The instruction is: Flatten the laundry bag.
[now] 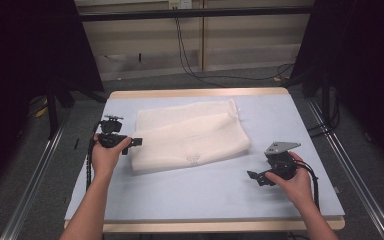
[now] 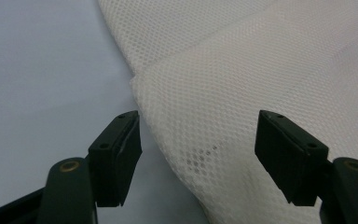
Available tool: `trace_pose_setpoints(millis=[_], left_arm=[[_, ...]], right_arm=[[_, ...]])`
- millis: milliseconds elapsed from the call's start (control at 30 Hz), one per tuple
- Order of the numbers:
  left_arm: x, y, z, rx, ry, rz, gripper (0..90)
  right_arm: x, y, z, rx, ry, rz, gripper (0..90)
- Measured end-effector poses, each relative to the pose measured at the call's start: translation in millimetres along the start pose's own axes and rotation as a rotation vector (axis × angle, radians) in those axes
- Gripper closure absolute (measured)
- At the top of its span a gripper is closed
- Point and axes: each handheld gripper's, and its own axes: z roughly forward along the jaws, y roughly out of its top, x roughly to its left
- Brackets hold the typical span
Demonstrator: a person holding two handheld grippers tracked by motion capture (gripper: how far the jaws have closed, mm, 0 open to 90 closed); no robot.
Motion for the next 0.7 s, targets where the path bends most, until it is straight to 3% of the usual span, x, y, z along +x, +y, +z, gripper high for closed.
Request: trace_pose_setpoints(millis=[33,100,133,200,267,333,400,467,500,567,700], left_arm=[[0.2,0.1,2.6,-0.023,0.001,-0.006,31.8],[2.4,0.8,5.1,-0.02,-0.02,-0.008,33.3],[2.4,0.7,7.0,-0.02,-0.015,-0.025,33.7],[3.2,0.6,8.3,-0.014,-0.004,-0.009,34.8],[6.6,-0.8,11.3,-0.001,-0.009,-0.031,36.5],[8.6,-1.1,12.2,-0.001,-0.001,-0.021,37.2],[8.5,-1.3,13.5,0.007,-0.022,-0.031,38.7],[7.9,-1.2,14.1,0.001,-0.025,-0.026,41.5],[7.3,-1.4,16.5,-0.034,-0.031,-0.039,43.6],[8.2,-1.5,16.5,-0.034,-0.036,-0.026,48.2],[9.7,-2.5,14.6,-0.046,-0.06,-0.05,58.3]], right_arm=[[0.0,0.1,-0.1,0.001,-0.001,-0.001,1.8],[-0.2,-0.1,-0.2,0.002,-0.001,0.003,1.8],[-0.4,-0.2,-0.1,0.001,-0.001,0.004,1.8],[-0.6,-0.2,-0.1,0.002,-0.002,0.002,1.8],[-0.5,-0.4,0.1,0.006,0.005,0.001,1.8],[-0.6,-0.4,0.1,0.004,0.003,0.001,1.8],[-0.3,-0.3,-0.3,0.004,0.0,0.0,1.8],[-0.2,-0.3,-0.4,0.002,-0.003,-0.001,1.8],[-0.6,-0.4,-0.5,0.002,-0.003,-0.005,1.8],[-0.3,-0.3,-0.5,0.001,-0.004,-0.001,1.8],[-0.2,-0.1,-0.8,-0.001,-0.006,-0.006,1.8]])
